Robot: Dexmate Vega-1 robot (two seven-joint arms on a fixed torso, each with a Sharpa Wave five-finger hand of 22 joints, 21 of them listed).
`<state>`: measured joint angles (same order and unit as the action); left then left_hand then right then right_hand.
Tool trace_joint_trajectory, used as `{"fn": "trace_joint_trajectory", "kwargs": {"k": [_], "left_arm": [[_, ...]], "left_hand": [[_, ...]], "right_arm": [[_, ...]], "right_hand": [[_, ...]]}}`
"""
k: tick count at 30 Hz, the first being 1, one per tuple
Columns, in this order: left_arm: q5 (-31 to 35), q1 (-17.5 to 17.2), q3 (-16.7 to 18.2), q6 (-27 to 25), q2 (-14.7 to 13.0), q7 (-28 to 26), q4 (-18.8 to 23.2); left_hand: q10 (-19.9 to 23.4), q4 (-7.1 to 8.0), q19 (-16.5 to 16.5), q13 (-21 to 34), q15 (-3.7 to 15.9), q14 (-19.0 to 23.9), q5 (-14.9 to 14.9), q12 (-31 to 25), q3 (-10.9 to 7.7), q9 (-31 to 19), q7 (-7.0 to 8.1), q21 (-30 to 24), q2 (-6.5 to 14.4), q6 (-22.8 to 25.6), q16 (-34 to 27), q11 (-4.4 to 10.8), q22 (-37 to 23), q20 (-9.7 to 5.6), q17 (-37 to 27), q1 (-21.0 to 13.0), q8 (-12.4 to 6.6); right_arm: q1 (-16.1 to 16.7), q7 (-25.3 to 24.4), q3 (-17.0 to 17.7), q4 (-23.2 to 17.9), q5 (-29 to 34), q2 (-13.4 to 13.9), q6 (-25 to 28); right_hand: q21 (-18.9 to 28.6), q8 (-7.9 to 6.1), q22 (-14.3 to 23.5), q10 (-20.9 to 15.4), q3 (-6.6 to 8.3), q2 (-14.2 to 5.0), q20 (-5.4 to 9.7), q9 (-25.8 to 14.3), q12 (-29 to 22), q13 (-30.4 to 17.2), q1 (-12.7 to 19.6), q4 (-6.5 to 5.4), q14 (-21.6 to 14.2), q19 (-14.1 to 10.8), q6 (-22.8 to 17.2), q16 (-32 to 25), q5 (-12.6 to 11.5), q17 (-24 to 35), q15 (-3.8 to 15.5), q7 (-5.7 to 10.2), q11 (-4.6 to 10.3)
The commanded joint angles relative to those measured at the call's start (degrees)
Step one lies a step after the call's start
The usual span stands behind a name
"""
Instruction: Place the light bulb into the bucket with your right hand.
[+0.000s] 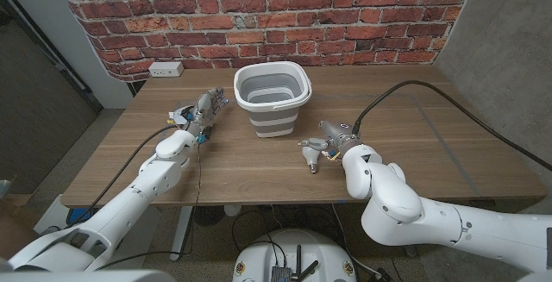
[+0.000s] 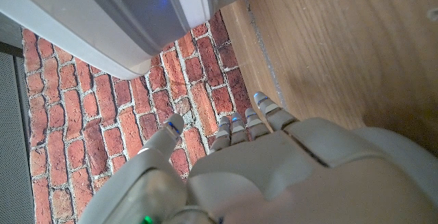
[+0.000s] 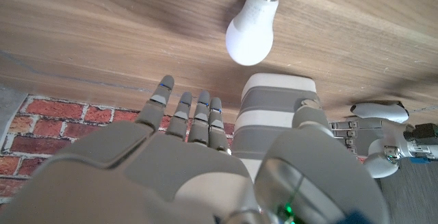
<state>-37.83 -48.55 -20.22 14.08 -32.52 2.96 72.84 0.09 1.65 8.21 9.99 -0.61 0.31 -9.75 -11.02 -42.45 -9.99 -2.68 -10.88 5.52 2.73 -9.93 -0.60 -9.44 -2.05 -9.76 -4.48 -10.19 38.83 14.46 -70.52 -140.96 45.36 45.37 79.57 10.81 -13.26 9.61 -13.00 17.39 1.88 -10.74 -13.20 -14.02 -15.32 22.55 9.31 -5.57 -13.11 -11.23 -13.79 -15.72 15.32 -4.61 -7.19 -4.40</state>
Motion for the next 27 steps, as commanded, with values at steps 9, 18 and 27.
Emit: {"fn": "trace_joint_trajectory", "kwargs": {"k": [9, 18, 27], "left_arm": [[-1.12, -1.6, 0.88, 0.53, -1.01, 1.31, 0.33], [-1.34, -2.16, 0.99, 0.32, -1.26, 1.3, 0.69], [-1.36, -2.31, 0.82, -0.06, -1.38, 1.4, 1.02]], "left_hand": [[0.08, -0.04, -0.09, 0.25, -0.14, 0.34, -0.09, -0.08, -0.31, -0.13, -0.08, -0.11, 4.82, 0.62, -0.38, -0.2, -0.35, -0.92, -0.07, 0.02, -0.31], [0.12, -0.03, -0.11, 0.25, -0.2, 0.37, -0.09, -0.09, -0.32, -0.14, -0.1, -0.11, 4.82, 0.68, -0.4, -0.13, -0.35, -0.86, -0.07, 0.02, -0.33], [0.15, -0.05, -0.04, 0.25, -0.19, 0.37, -0.09, -0.09, -0.34, -0.14, -0.1, -0.14, 4.83, 0.76, -0.39, -0.18, -0.35, -0.94, -0.06, 0.0, -0.34]], "right_arm": [[8.88, 23.91, 4.02, 10.89, 36.79, -11.81, -2.64], [19.27, 26.9, 13.67, 15.05, 47.85, -19.47, -13.96], [27.26, 26.41, 21.99, 18.04, 53.65, -27.19, -23.09]], "right_hand": [[0.01, 0.43, 0.11, -1.5, 0.5, 0.36, 0.14, -0.12, -0.86, -0.55, 1.24, 0.28, -0.34, -0.39, 1.61, -0.43, -0.78, 0.1, -0.08, -0.79, -0.52], [-0.24, 0.0, 0.11, -3.0, 0.69, 0.72, 0.24, -0.18, -1.57, -1.2, 1.7, 0.26, -0.95, 0.42, 1.09, -0.67, -1.03, 0.06, -0.37, -0.72, -0.15], [-0.34, -0.3, 0.1, -3.97, 0.99, 1.04, 0.49, -0.27, -2.05, -1.77, 2.53, 0.45, -1.4, 0.99, 0.92, -0.86, -1.1, 0.02, -0.29, -0.62, 0.38]]}}
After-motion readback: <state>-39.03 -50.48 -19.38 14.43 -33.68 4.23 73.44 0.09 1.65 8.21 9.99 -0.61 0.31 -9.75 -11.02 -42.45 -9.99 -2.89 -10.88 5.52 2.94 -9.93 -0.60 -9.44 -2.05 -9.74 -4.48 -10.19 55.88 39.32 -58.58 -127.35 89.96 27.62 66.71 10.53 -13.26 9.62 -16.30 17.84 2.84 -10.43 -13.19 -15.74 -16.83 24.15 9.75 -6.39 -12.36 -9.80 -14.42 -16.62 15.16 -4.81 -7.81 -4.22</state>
